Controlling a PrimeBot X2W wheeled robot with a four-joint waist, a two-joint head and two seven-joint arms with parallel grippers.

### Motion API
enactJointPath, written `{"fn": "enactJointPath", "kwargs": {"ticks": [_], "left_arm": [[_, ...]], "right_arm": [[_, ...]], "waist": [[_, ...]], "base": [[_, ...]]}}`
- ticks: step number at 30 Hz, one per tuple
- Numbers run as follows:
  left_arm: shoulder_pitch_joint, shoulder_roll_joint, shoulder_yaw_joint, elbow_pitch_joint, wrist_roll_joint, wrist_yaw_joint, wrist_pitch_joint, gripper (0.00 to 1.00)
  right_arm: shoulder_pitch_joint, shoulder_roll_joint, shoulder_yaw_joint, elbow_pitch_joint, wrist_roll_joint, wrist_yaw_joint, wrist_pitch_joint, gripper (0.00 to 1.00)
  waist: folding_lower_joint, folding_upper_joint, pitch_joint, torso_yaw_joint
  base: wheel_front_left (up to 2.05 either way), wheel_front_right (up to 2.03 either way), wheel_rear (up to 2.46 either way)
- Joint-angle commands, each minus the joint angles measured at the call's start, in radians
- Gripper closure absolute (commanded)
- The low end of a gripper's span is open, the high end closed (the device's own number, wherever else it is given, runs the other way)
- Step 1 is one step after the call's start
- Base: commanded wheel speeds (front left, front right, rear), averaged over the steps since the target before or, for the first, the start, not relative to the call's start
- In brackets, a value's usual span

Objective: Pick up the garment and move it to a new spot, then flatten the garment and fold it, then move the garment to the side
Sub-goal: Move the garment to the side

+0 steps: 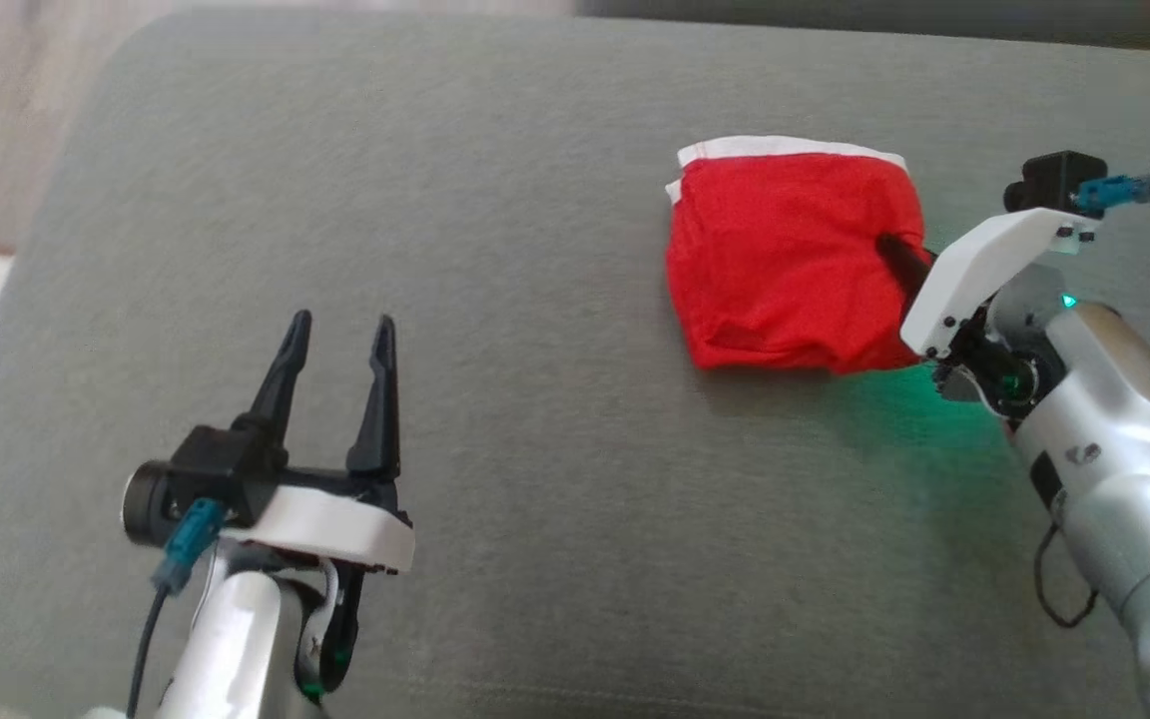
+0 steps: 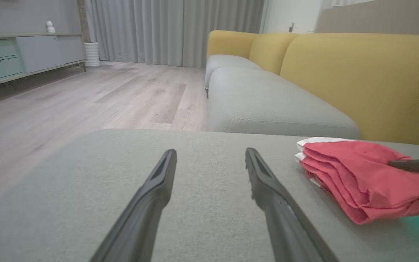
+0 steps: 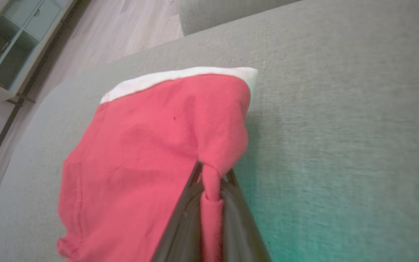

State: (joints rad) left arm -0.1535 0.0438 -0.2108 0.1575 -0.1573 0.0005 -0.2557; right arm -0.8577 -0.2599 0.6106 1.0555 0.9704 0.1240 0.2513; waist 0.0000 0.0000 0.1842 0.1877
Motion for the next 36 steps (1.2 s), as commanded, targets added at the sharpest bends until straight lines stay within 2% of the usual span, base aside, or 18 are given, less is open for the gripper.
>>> {"fn": "enactJointPath", "kwargs": {"ticks": [1,9,14,19,25,31,36], "left_arm": [[-0.028,0.008,0.033,-0.031,0.018,-0.008,-0.006,0.00],[-0.026,0.008,-0.011,-0.001,0.030,-0.067,-0.006,0.00],[-0.031,0.007,-0.041,0.021,0.026,-0.082,-0.006,0.00],[-0.041,0.007,-0.067,0.042,0.024,-0.088,-0.006,0.00],[-0.056,0.007,-0.089,0.059,0.022,-0.086,-0.006,0.00],[-0.079,0.007,-0.103,0.068,0.030,-0.085,-0.006,0.00],[-0.098,0.007,-0.108,0.080,0.040,-0.081,-0.006,0.00]], "right_arm": [[0.007,0.008,0.017,-0.034,0.007,0.007,-0.016,1.00],[0.034,-0.004,0.096,-0.102,0.033,0.007,-0.023,1.00],[0.048,-0.016,0.143,-0.160,0.048,0.007,-0.033,1.00],[0.052,-0.022,0.178,-0.200,0.065,0.007,-0.041,1.00],[0.038,-0.047,0.226,-0.231,0.067,0.007,-0.050,1.00],[-0.014,-0.094,0.281,-0.255,0.049,0.007,-0.075,1.00],[-0.096,-0.163,0.342,-0.286,0.036,0.007,-0.105,1.00]], "waist": [[0.0000,0.0000,-0.051,-0.089],[0.0000,0.0000,-0.082,-0.289],[0.0000,0.0000,-0.081,-0.391],[0.0000,0.0000,-0.070,-0.464],[0.0000,0.0000,-0.047,-0.498],[0.0000,0.0000,-0.005,-0.484],[0.0000,0.0000,0.047,-0.459]], "base": [[0.00,0.00,0.00],[0.00,0.00,0.00],[0.00,0.00,0.00],[0.00,0.00,0.00],[0.00,0.00,0.00],[0.00,0.00,0.00],[0.00,0.00,0.00]]}}
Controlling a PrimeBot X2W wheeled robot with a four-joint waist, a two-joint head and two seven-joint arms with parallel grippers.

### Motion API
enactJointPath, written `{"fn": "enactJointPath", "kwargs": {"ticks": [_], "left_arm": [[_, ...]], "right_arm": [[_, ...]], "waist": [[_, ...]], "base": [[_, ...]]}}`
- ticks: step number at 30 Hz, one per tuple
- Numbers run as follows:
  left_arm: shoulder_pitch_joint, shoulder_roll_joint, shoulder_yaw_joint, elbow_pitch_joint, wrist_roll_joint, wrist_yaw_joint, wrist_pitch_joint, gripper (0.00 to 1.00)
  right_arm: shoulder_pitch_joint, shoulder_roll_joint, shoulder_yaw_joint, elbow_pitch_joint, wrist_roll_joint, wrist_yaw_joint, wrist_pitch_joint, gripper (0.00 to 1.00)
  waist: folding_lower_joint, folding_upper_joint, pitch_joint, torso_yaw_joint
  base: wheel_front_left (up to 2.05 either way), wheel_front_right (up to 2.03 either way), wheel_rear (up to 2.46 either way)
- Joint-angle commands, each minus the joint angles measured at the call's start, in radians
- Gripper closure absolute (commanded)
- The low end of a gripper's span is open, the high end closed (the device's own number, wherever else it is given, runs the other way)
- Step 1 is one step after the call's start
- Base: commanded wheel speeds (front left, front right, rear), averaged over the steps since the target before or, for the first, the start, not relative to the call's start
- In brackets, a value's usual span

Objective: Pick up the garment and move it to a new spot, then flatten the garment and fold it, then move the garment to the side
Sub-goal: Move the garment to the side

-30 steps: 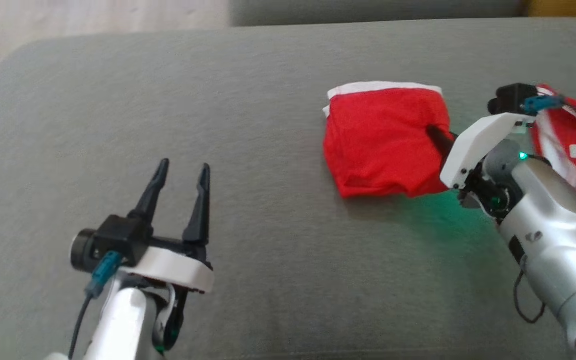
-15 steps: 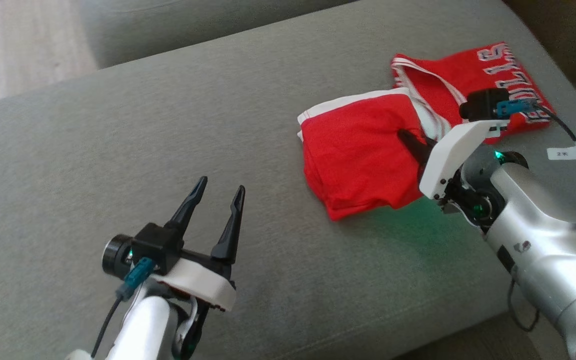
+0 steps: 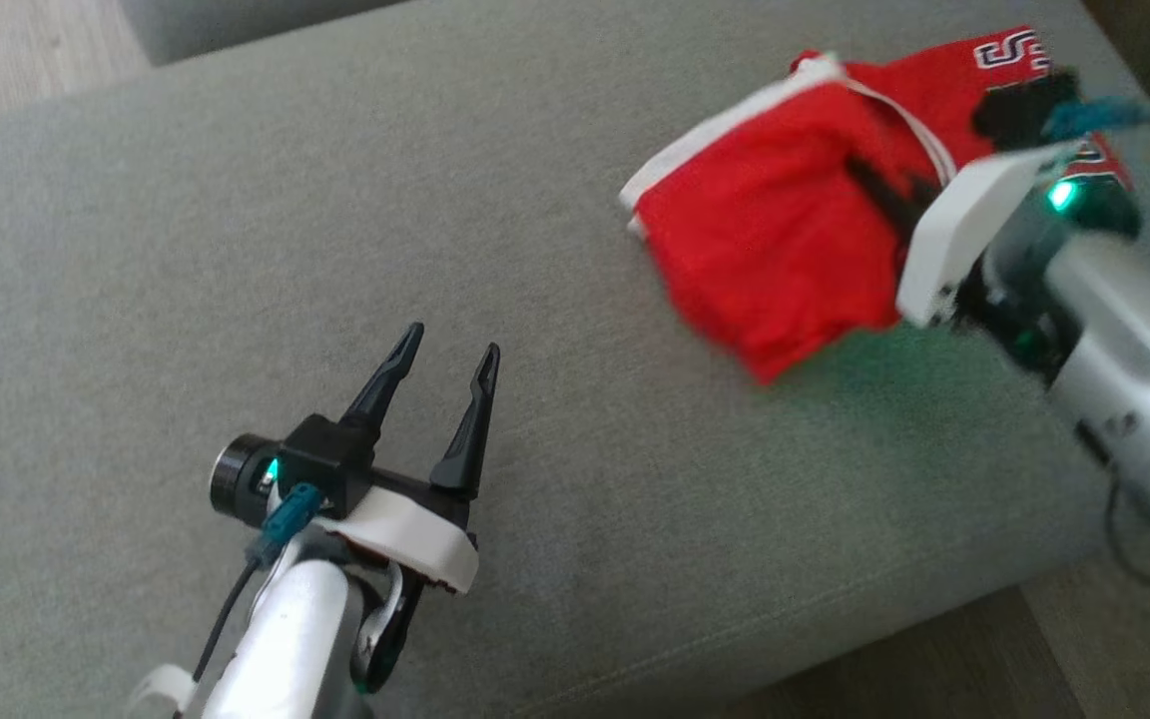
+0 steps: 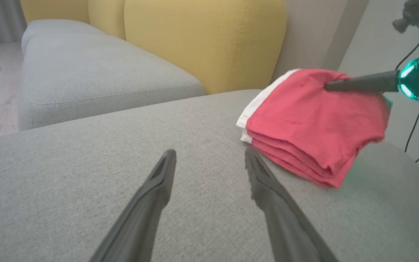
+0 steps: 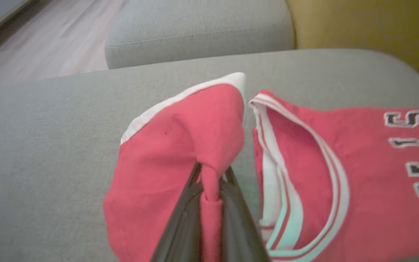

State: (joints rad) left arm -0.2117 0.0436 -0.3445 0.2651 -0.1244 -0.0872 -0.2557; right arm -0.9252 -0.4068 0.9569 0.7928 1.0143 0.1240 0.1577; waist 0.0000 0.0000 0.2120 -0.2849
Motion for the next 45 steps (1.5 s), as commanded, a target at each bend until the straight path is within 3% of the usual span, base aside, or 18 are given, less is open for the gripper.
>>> {"fn": "enactJointPath", "kwargs": {"ticks": [1,13,22,23,25,26,27,39,45], "left_arm": [[-0.044,0.007,0.025,-0.026,0.009,0.006,-0.006,0.00],[-0.080,0.015,0.028,-0.018,0.038,0.012,-0.006,0.00],[-0.116,0.018,0.022,-0.011,0.047,0.012,-0.006,0.00],[-0.120,0.018,0.023,-0.010,0.047,0.013,-0.006,0.00],[-0.126,0.019,0.023,-0.009,0.048,0.013,-0.006,0.00],[-0.128,0.019,0.023,-0.009,0.047,0.013,-0.006,0.00],[-0.131,0.019,0.023,-0.008,0.047,0.013,-0.006,0.00],[-0.110,0.017,0.055,-0.019,0.016,0.026,-0.006,0.00],[-0.065,0.020,0.116,-0.060,-0.010,0.041,-0.006,0.00]], "right_arm": [[-0.045,-0.033,0.008,-0.027,-0.011,0.007,-0.017,1.00],[-0.172,-0.245,0.082,0.064,-0.039,0.007,-0.073,1.00],[-0.193,-0.223,0.104,0.231,-0.083,0.007,-0.153,1.00],[-0.196,-0.215,0.112,0.251,-0.094,0.007,-0.162,0.98],[-0.202,-0.199,0.123,0.288,-0.109,0.007,-0.178,0.70],[-0.205,-0.192,0.126,0.306,-0.114,0.007,-0.187,0.30],[-0.208,-0.186,0.132,0.324,-0.122,0.007,-0.194,0.00],[-0.231,-0.141,0.131,0.469,-0.188,0.007,-0.385,0.00],[-0.262,-0.142,0.061,0.378,-0.214,0.007,-0.418,0.00]], "waist": [[0.0000,0.0000,0.028,0.018],[0.0000,0.0000,0.121,0.042],[0.0000,0.0000,0.174,0.063],[0.0000,0.0000,0.178,0.065],[0.0000,0.0000,0.184,0.071],[0.0000,0.0000,0.187,0.075],[0.0000,0.0000,0.188,0.077],[0.0000,0.0000,0.110,0.106],[0.0000,0.0000,0.012,0.106]], "base": [[0.00,0.00,0.00],[0.00,0.00,0.00],[0.00,0.00,0.00],[0.00,0.00,0.00],[0.00,0.00,0.00],[0.00,0.00,0.00],[0.00,0.00,0.00],[0.00,0.00,0.00],[0.00,0.00,0.00]]}}
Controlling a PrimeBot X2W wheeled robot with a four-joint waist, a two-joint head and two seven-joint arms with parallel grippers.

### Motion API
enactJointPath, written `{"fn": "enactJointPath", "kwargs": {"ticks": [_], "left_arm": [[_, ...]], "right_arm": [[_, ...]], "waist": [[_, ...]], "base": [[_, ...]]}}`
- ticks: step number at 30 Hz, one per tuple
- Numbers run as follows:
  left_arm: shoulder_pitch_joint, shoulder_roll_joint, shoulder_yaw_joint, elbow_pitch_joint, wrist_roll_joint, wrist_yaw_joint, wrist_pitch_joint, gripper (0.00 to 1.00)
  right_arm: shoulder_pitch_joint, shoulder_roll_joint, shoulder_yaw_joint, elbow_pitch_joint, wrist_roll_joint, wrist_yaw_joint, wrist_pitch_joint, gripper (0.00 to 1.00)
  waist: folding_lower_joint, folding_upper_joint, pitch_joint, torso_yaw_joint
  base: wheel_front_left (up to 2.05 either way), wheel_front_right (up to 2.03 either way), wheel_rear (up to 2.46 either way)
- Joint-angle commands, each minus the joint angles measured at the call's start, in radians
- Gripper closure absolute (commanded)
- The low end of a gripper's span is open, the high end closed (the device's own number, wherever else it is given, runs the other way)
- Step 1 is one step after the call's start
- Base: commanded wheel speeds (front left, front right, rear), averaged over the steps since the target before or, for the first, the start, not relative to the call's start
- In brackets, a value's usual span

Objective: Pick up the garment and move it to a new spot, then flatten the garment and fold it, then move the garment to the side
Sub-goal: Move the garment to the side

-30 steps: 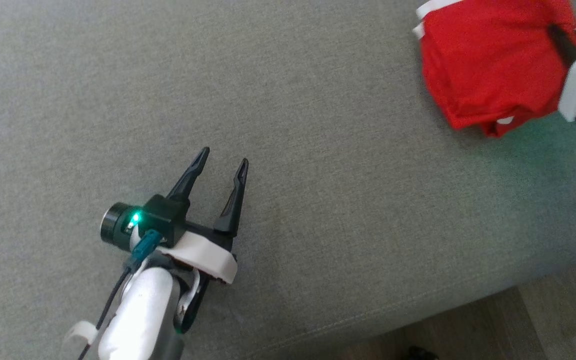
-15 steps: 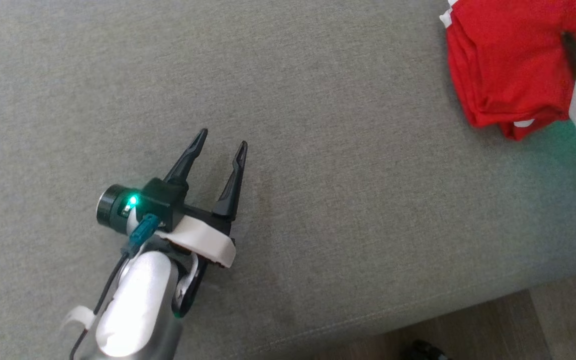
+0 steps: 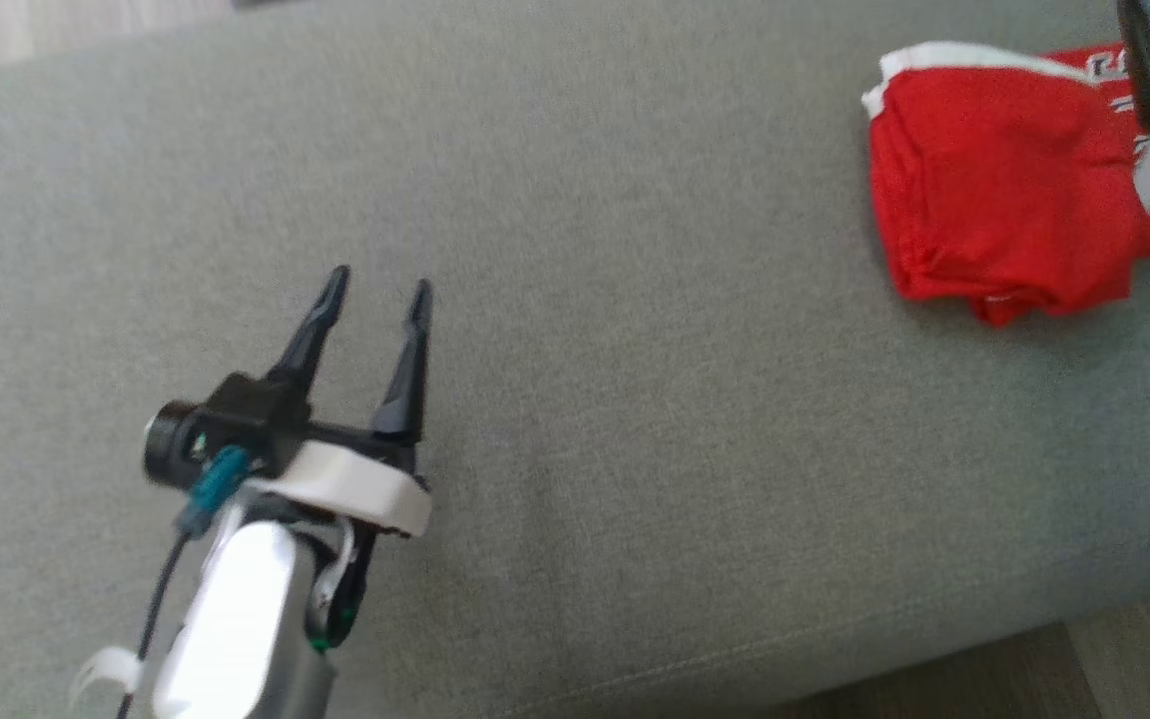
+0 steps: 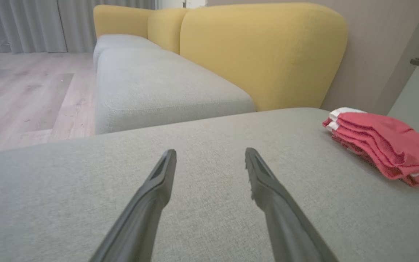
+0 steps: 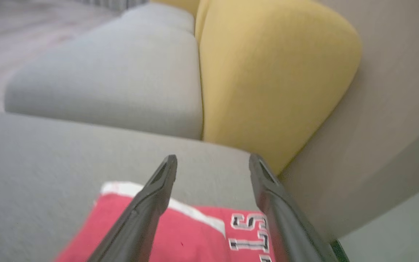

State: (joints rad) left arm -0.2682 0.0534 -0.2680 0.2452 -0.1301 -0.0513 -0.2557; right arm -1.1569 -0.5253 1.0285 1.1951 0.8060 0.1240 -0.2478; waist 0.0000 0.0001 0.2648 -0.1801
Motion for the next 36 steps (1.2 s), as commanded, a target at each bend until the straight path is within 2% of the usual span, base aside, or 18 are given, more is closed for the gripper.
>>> {"fn": "enactJointPath", "kwargs": {"ticks": [1,6,13,17,22,28,36], "left_arm": [[-0.001,0.011,0.052,-0.048,-0.008,0.008,-0.006,0.00],[0.038,0.015,0.105,-0.079,-0.025,0.010,-0.006,0.00],[0.083,0.018,0.174,-0.101,-0.051,0.011,-0.006,0.00],[0.110,0.019,0.211,-0.113,-0.062,0.017,-0.006,0.00],[0.149,0.017,0.243,-0.115,-0.060,0.030,-0.006,0.00],[0.187,0.013,0.259,-0.113,-0.025,0.042,-0.006,0.00],[0.199,0.009,0.270,-0.072,0.000,0.048,-0.006,0.00]], "right_arm": [[-0.029,-0.029,-0.041,-0.067,-0.014,0.007,-0.013,0.00],[0.068,-0.053,-0.209,-0.282,-0.087,0.007,-0.014,0.00],[0.322,-0.051,-0.445,-0.549,-0.205,0.007,-0.014,0.00],[0.518,0.008,-0.609,-0.699,-0.291,0.007,-0.014,0.00],[0.759,0.127,-0.787,-0.851,-0.377,0.007,-0.014,0.00],[0.934,0.230,-0.858,-0.919,-0.460,0.007,-0.014,0.00],[0.977,0.293,-0.889,-0.934,-0.508,0.007,-0.014,0.00]], "waist": [[0.0000,-0.0001,-0.061,0.001],[0.0000,-0.0001,-0.150,0.012],[0.0000,-0.0001,-0.236,0.045],[0.0000,-0.0001,-0.263,0.071],[0.0000,-0.0001,-0.275,0.093],[0.0000,-0.0001,-0.277,0.111],[0.0000,-0.0001,-0.273,0.122]], "base": [[0.00,0.00,0.00],[0.00,0.00,0.00],[0.00,0.00,0.00],[0.00,0.00,0.00],[0.00,0.00,0.00],[0.00,0.00,0.00],[0.00,0.00,0.00]]}}
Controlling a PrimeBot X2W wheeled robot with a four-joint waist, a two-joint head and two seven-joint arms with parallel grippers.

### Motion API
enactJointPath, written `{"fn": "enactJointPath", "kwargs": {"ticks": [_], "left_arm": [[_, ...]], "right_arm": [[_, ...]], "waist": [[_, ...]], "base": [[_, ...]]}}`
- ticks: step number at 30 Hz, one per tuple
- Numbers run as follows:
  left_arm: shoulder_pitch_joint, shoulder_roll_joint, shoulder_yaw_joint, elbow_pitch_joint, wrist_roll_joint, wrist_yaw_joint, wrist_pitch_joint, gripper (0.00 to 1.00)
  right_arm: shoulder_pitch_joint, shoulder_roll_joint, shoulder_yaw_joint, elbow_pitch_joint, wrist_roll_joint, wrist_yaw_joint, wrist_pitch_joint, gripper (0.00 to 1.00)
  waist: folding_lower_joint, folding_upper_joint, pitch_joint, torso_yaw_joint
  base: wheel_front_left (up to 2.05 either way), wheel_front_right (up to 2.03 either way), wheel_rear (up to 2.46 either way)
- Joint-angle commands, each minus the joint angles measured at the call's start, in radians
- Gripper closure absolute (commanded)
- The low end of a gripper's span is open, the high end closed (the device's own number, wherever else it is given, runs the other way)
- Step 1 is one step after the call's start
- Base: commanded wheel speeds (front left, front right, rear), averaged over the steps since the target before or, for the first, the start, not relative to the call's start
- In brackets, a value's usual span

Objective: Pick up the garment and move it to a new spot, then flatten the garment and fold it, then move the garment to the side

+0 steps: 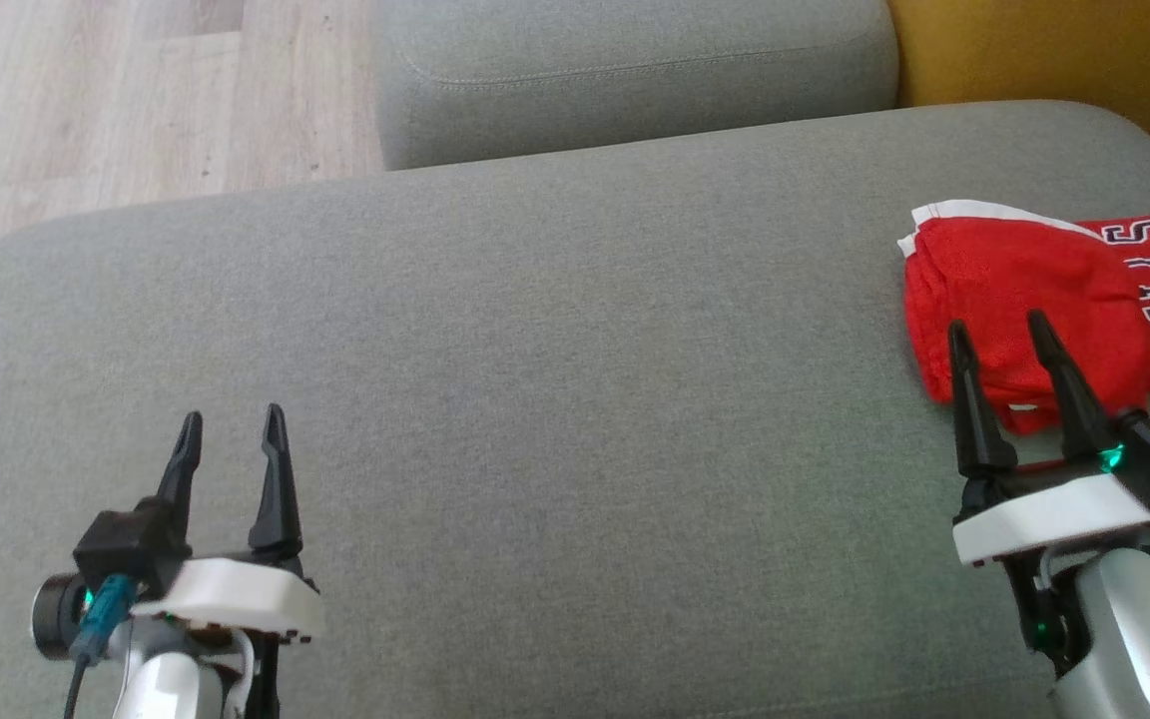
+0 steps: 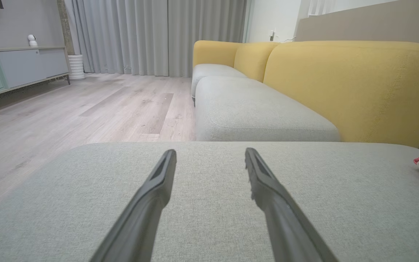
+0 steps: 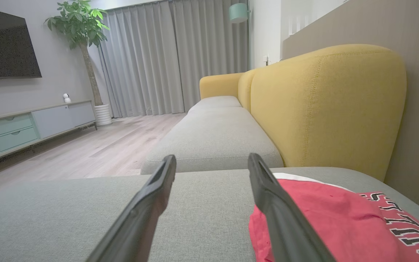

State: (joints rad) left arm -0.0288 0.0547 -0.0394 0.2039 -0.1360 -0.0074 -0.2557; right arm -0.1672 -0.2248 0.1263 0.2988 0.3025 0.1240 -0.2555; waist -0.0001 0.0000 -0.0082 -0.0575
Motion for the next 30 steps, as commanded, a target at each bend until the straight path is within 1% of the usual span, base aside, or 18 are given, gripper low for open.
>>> {"fn": "enactJointPath", "kwargs": {"ticks": [1,16,25,26,30], "left_arm": [[-0.041,0.007,0.042,-0.028,0.006,0.003,-0.006,0.00],[-0.048,0.000,0.050,-0.003,0.016,-0.012,-0.006,0.00],[-0.055,-0.002,0.056,0.006,0.004,-0.020,-0.006,0.00],[-0.001,-0.007,0.020,0.035,0.006,-0.020,0.000,1.00],[0.014,-0.011,0.022,0.085,-0.006,-0.021,0.007,1.00]], "right_arm": [[-0.011,-0.003,0.012,-0.039,-0.008,0.007,-0.006,0.00],[-0.011,0.002,0.029,-0.030,-0.004,0.007,-0.006,0.00],[-0.029,0.007,0.050,-0.014,0.006,0.007,-0.006,0.00],[0.013,0.008,0.033,0.013,-0.002,0.000,0.000,1.00],[0.036,0.023,0.033,0.055,0.010,-0.001,0.004,1.00]], "waist": [[0.0001,0.0000,0.000,0.002],[0.0001,0.0000,0.002,0.018],[0.0001,0.0000,-0.001,0.011],[0.0001,0.0000,0.000,0.012],[0.0001,0.0000,0.000,0.012]], "base": [[0.00,0.00,0.00],[0.00,0.00,0.00],[0.00,0.00,0.00],[0.00,0.00,0.00],[0.00,0.00,0.00]]}}
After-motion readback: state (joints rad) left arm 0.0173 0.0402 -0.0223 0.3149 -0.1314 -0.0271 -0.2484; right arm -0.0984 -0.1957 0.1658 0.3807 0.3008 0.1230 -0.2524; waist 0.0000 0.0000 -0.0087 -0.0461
